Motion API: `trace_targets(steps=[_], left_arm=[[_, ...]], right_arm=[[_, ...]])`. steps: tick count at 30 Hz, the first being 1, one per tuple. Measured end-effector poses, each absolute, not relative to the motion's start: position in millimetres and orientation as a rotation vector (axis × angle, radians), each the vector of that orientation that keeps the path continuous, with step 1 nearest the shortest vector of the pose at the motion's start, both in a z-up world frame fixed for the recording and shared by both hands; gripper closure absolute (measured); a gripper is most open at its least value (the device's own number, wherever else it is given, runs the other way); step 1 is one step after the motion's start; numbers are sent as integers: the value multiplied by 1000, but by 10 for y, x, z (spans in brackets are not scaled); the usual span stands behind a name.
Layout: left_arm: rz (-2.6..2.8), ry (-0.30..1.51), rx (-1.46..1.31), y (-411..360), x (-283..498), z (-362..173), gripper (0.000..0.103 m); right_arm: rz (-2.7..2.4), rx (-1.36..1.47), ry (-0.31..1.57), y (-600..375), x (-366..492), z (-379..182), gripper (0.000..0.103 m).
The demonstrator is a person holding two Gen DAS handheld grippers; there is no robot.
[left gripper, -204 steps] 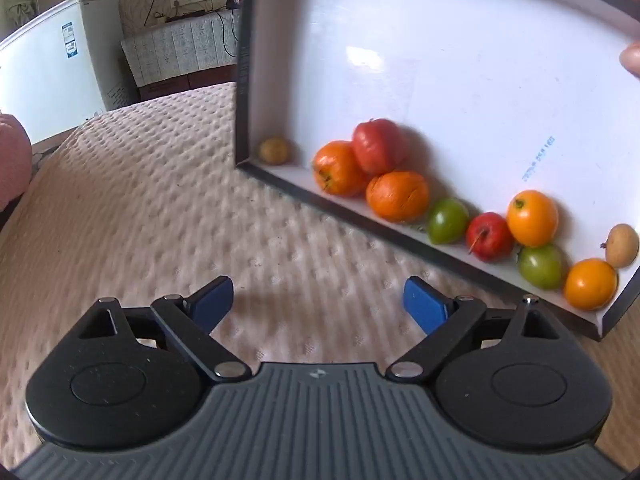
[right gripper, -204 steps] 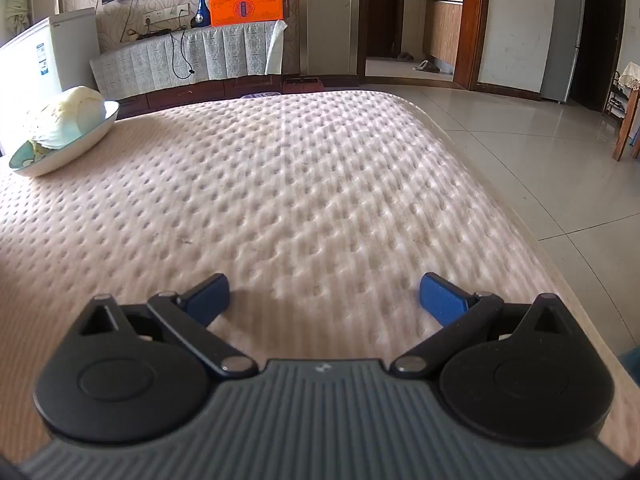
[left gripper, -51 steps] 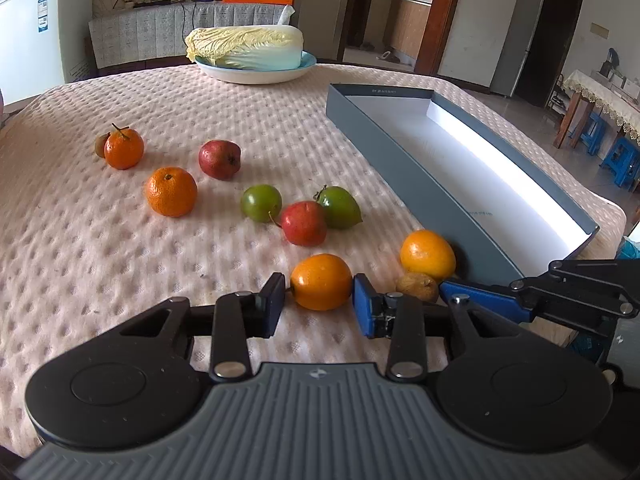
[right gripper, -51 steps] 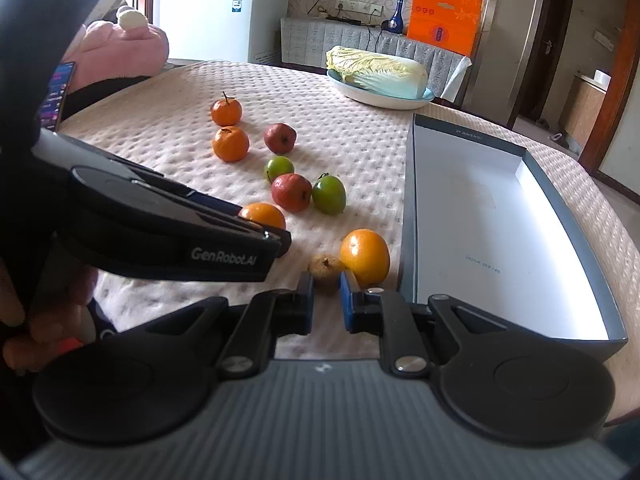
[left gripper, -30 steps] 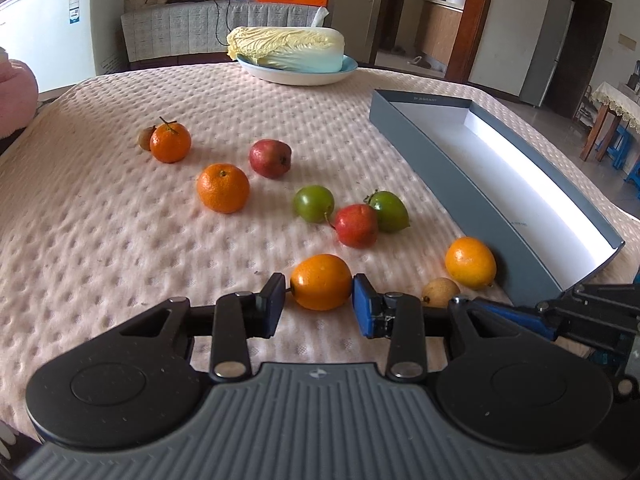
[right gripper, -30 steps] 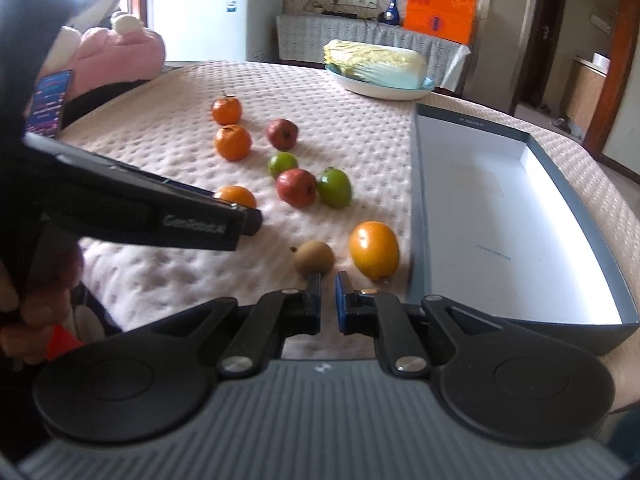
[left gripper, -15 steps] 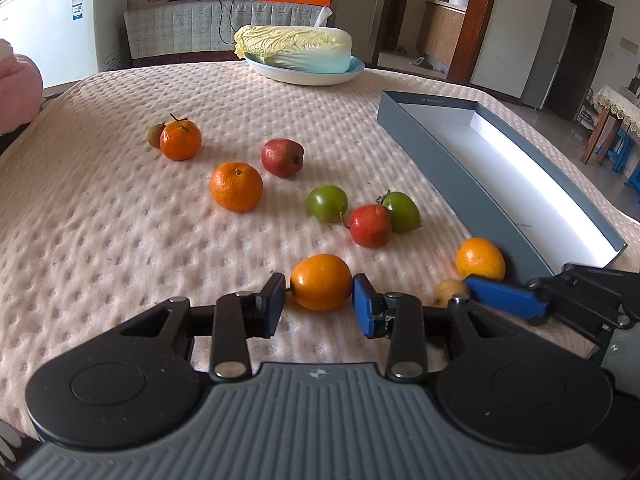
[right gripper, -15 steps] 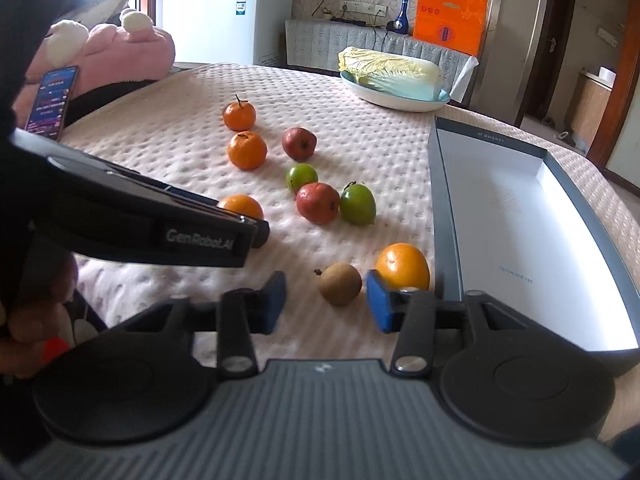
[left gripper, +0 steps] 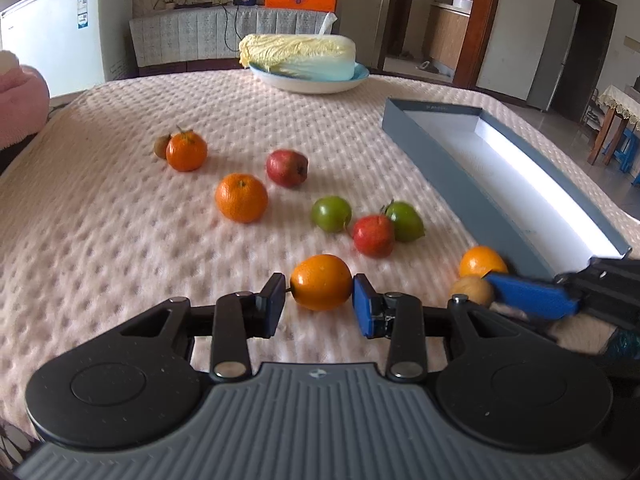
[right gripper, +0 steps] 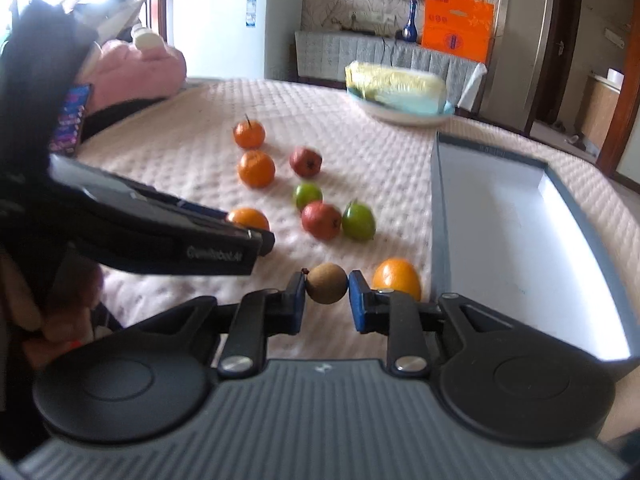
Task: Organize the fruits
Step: 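Carry the orange in left tool while right tool carries the brown fruit toward the gray box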
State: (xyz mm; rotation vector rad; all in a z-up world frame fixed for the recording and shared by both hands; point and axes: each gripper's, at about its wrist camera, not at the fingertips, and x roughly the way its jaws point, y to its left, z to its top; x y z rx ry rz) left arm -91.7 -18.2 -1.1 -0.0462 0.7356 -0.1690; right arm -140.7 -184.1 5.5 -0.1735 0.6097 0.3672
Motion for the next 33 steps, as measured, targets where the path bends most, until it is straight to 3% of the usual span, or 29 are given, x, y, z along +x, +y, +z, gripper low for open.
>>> trace_targets(steps=[12, 33], left_arm=[[-188, 641, -37, -378, -844, 363, 61], [-225, 614, 26, -808, -648, 477, 61]], right_arm=[[452, -269, 570, -2093, -1316, 434, 77], [402, -100, 520, -2486, -1454, 546, 77]])
